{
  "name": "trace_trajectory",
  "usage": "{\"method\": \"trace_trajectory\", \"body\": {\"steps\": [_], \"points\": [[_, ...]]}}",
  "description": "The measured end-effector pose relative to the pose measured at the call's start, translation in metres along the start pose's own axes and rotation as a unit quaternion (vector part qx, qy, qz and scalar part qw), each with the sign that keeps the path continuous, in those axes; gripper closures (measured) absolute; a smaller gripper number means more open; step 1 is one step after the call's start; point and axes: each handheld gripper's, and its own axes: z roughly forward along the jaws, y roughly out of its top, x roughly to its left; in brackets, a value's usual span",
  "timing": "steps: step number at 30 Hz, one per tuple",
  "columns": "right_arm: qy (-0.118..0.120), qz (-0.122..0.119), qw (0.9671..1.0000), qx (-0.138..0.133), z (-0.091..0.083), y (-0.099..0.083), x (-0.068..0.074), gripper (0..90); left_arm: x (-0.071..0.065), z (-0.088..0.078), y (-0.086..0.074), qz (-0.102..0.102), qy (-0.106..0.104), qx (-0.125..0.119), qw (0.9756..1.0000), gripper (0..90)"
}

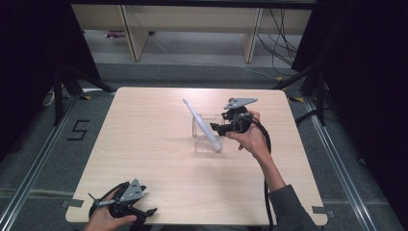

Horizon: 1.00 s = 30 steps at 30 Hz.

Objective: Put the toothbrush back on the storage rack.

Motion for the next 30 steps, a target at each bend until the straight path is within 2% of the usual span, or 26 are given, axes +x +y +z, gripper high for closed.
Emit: {"method": "trace_trajectory", "body": {"steps": [1, 2, 3, 5, 7, 8, 9, 11, 12, 14, 15, 16, 19, 21, 23, 25, 26, 27, 30], "points": [[-0.003, 0.008, 1.0, 0.003, -0.004, -0.004, 0.0, 36.6, -0.001, 0.0, 0.0, 0.0, 0.003, -0.004, 1.0, 15.5], [-0.004, 0.003, 1.0, 0.005, -0.006, -0.005, -0.001, 36.0, -0.001, 0.0, 0.0, 0.0, 0.003, -0.004, 1.0, 15.5], [-0.007, 0.01, 0.9999, 0.0, -0.008, -0.01, -0.002, 35.8, 0.0, 0.001, 0.0, 0.001, 0.0, -0.001, 1.0, 15.5], [-0.015, 0.005, 0.9998, -0.008, -0.013, -0.015, -0.004, 35.2, 0.001, 0.001, 0.0, 0.003, 0.001, 0.001, 1.0, 15.5], [-0.016, 0.023, 0.9995, -0.018, -0.015, -0.022, -0.003, 33.9, 0.0, 0.001, -0.001, 0.0, 0.004, -0.002, 1.0, 15.5], [-0.01, 0.012, 0.9997, -0.021, -0.016, -0.024, -0.005, 33.9, 0.0, 0.001, 0.0, 0.0, 0.004, -0.003, 1.0, 15.5], [-0.011, 0.022, 0.9995, -0.021, -0.019, -0.027, -0.005, 33.8, 0.0, 0.001, 0.0, 0.0, 0.003, -0.003, 1.0, 15.5], [-0.009, 0.026, 0.9993, -0.024, -0.022, -0.03, -0.005, 33.1, 0.001, 0.0, 0.0, 0.002, 0.001, 0.0, 1.0, 15.5], [-0.013, 0.019, 0.9993, -0.028, -0.023, -0.031, -0.006, 33.0, 0.0, 0.0, 0.0, 0.001, 0.003, -0.003, 1.0, 15.5], [-0.015, 0.031, 0.9991, -0.023, -0.026, -0.034, -0.004, 32.6, 0.001, 0.0, 0.0, 0.0, 0.003, -0.001, 1.0, 15.5], [-0.014, 0.016, 0.9994, -0.027, -0.027, -0.035, -0.006, 32.6, 0.001, 0.0, 0.0, 0.0, 0.002, -0.001, 1.0, 15.5], [-0.016, 0.026, 0.999, -0.031, -0.027, -0.037, -0.004, 32.3, 0.0, 0.0, 0.0, 0.002, 0.003, -0.002, 1.0, 15.5], [-0.013, 0.034, 0.999, -0.025, -0.03, -0.04, -0.004, 31.6, 0.0, 0.0, 0.0, 0.001, 0.002, -0.001, 1.0, 15.5], [-0.014, 0.024, 0.9992, -0.029, -0.03, -0.041, -0.006, 30.9, 0.0, 0.0, 0.0, -0.004, 0.004, -0.009, 0.9999, 15.5], [-0.013, 0.035, 0.9988, -0.032, -0.03, -0.043, -0.005, 30.6, 0.0, 0.0, 0.0, 0.0, 0.004, -0.004, 1.0, 15.5], [-0.013, 0.027, 0.999, -0.033, -0.032, -0.045, -0.005, 30.4, -0.001, 0.0, 0.0, -0.005, 0.001, -0.003, 1.0, 15.5], [-0.013, 0.042, 0.9986, -0.03, -0.033, -0.046, -0.002, 30.0, -0.001, 0.0, 0.0, -0.005, 0.002, -0.004, 1.0, 15.5], [-0.014, 0.029, 0.999, -0.032, -0.033, -0.046, -0.004, 29.5, -0.001, -0.001, 0.0, 0.001, 0.006, -0.009, 0.9999, 15.5], [-0.02, 0.031, 0.9985, -0.041, -0.035, -0.048, -0.004, 29.3, 0.0, 0.0, 0.0, -0.002, 0.005, -0.008, 1.0, 15.5]]}}
